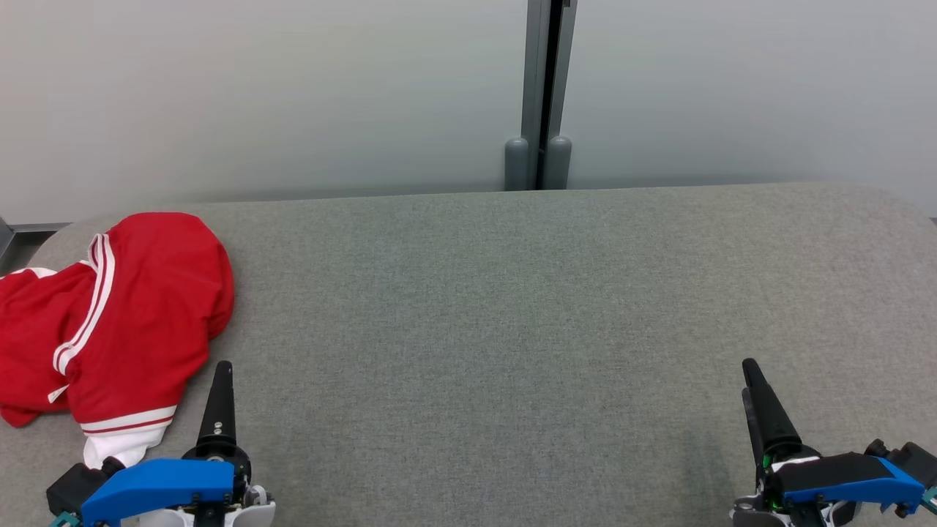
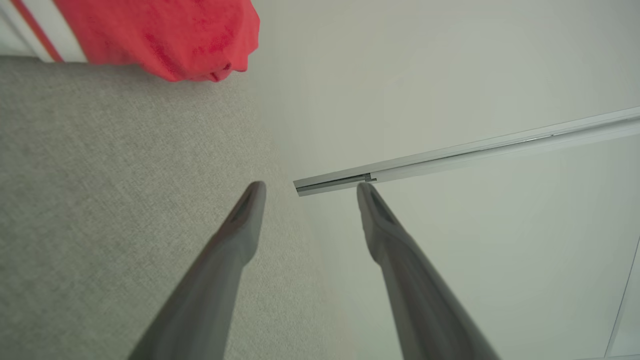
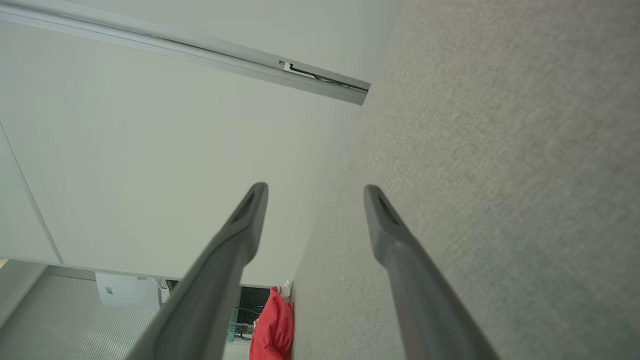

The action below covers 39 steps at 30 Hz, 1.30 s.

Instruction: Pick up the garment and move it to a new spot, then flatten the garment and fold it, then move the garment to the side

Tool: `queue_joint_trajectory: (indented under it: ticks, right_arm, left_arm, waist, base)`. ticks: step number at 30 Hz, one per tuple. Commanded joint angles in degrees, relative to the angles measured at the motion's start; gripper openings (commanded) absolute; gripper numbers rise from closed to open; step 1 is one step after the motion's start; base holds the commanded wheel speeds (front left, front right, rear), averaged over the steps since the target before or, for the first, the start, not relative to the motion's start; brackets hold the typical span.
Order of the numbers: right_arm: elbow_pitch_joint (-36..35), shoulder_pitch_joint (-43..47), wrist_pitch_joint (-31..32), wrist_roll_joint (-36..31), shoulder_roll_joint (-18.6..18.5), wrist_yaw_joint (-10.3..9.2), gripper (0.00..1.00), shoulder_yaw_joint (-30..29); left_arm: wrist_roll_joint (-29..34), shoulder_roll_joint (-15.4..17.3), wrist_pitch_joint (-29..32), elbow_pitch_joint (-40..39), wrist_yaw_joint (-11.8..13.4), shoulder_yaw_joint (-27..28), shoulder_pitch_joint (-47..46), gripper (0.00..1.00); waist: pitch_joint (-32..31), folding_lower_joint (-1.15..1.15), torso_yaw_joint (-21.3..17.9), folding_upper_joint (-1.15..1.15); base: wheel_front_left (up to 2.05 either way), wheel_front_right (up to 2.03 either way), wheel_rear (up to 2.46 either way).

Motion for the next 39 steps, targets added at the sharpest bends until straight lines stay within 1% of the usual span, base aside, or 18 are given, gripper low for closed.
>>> queue_joint_trajectory:
  ticks: [1,2,3,5,7,8,9,15,17,28,39]
  right_arm:
    - [-0.9,-1.6,-0.7,-3.2,-0.3,0.29,1.00,0.4]
    - [-0.9,-1.6,-1.2,-6.0,-0.3,0.30,1.00,0.5]
    - [-0.9,-1.6,-1.2,-6.0,-0.3,0.30,1.00,0.5]
    - [-1.0,-1.7,-1.7,-9.1,-0.3,0.31,1.00,0.6]
    - [-1.0,-1.7,-1.7,-9.1,-0.3,0.31,1.00,0.6]
    - [-1.4,-1.7,-2.5,-14.7,-0.4,0.32,1.00,0.7]
    - [-1.4,-1.7,-2.5,-14.7,-0.4,0.32,1.00,0.7]
    - [-1.8,-1.5,-3.4,-21.6,-0.4,0.35,1.00,0.8]
    - [-1.8,-1.5,-3.5,-22.6,-0.4,0.35,1.00,0.7]
    - [-2.4,-1.4,-4.8,-32.4,-0.5,0.39,1.00,0.9]
    - [-2.4,-1.4,-5.9,-39.5,-0.6,0.43,1.00,1.4]
  left_arm:
    - [3.8,0.6,-0.8,-1.3,0.5,-0.8,-0.4,1.00]
    - [6.8,0.9,-1.2,-1.3,0.9,-1.4,-0.3,1.00]
    - [6.8,0.9,-1.2,-1.3,0.9,-1.4,-0.3,1.00]
    - [9.6,1.1,-1.7,-1.3,1.3,-2.0,-0.2,1.00]
    - [9.6,1.1,-1.7,-1.3,1.3,-2.0,-0.2,1.00]
    - [14.8,1.6,-2.6,-1.3,1.9,-3.2,-0.1,1.00]
    - [14.8,1.6,-2.6,-1.3,1.9,-3.2,-0.1,1.00]
    - [21.9,2.3,-3.8,-1.9,2.7,-4.8,-0.1,1.00]
    - [23.0,2.4,-4.1,-2.0,2.8,-4.9,-0.1,1.00]
    - [33.3,3.3,-6.3,-1.5,4.0,-6.8,0.2,1.00]
    - [40.4,3.8,-8.0,-1.4,5.0,-8.2,0.5,1.00]
  waist:
    - [0.0,0.00,0.0,0.00]
    - [0.1,0.00,0.0,0.00]
    - [0.1,0.00,0.0,0.00]
    - [0.1,0.00,-0.1,0.00]
    - [0.1,0.00,-0.1,0.00]
    - [0.1,0.00,-0.1,0.00]
    - [0.1,0.00,-0.1,0.00]
    - [0.3,0.00,-0.2,0.00]
    - [0.3,0.00,-0.2,0.00]
    - [0.5,0.00,-0.3,0.00]
    - [0.5,0.00,-0.4,0.00]
  base:
    - [0.00,0.00,0.00]
    - [0.00,0.00,0.00]
    - [0.00,0.00,0.00]
    - [0.00,0.00,0.00]
    - [0.00,0.00,0.00]
    - [0.00,0.00,0.00]
    - [0.00,0.00,0.00]
    - [0.00,0.00,0.00]
    - [0.00,0.00,0.00]
    - [0.00,0.00,0.00]
    - [0.00,0.00,0.00]
